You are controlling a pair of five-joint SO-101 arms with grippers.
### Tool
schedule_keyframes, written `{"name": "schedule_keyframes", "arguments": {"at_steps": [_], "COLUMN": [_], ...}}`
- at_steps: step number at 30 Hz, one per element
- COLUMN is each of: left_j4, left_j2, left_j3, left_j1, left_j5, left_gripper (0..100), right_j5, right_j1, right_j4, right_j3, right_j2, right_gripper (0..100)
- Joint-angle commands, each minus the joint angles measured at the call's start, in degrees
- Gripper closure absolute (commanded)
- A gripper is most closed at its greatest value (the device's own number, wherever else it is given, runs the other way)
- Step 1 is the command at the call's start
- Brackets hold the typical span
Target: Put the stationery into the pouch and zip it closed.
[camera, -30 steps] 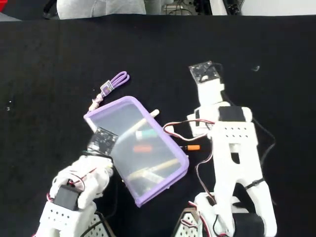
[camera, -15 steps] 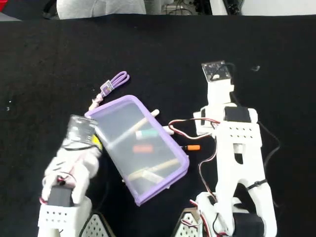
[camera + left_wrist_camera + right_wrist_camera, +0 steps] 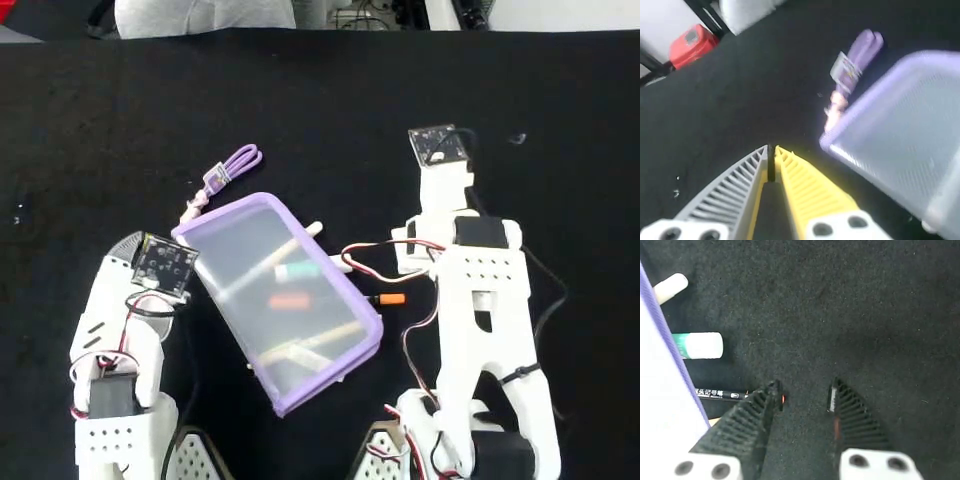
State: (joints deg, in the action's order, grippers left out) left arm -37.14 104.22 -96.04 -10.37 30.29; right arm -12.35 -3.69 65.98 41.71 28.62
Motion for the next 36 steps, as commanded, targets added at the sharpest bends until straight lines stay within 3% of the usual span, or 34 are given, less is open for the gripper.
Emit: {"name": "schedule_keyframes", "arguments": {"at_steps": [1, 7, 12, 17, 25, 28, 31, 36], "left_j4": [2.8, 0.3, 0.3, -0.2, -0.3, -4.4, -8.7, -9.1], "left_j2": [-0.1, -4.0, -14.9, -35.0, -75.5, -87.2, -96.4, -107.3], "left_j3": [-1.4, -1.1, 5.3, 18.1, 35.8, 45.6, 55.3, 66.9], "left_j1": [-1.6, -1.6, -2.0, -1.5, -1.5, -1.4, 1.2, 9.9], "left_j5": [-7.9, -11.3, -14.0, -19.9, -20.0, -20.1, -20.0, -20.2], "left_gripper": [97, 97, 97, 97, 97, 97, 97, 97], "right_j5": [0.4, 0.4, 0.4, 0.4, 0.0, 0.0, 0.0, 0.0], "right_j1": [-0.9, -0.9, -0.9, -0.9, -0.9, -0.9, -0.9, -1.0], "right_j4": [-1.1, -1.1, -1.1, -1.1, -1.1, -1.2, -3.7, -4.9], "right_j3": [-0.2, -0.2, -0.1, -0.1, -0.1, 0.2, 1.5, 2.2], "right_j2": [2.2, 2.2, 2.2, 2.2, 2.2, 2.2, 2.2, 2.2], "right_gripper": [83.5, 83.5, 83.5, 83.5, 83.5, 83.5, 83.5, 83.5]}}
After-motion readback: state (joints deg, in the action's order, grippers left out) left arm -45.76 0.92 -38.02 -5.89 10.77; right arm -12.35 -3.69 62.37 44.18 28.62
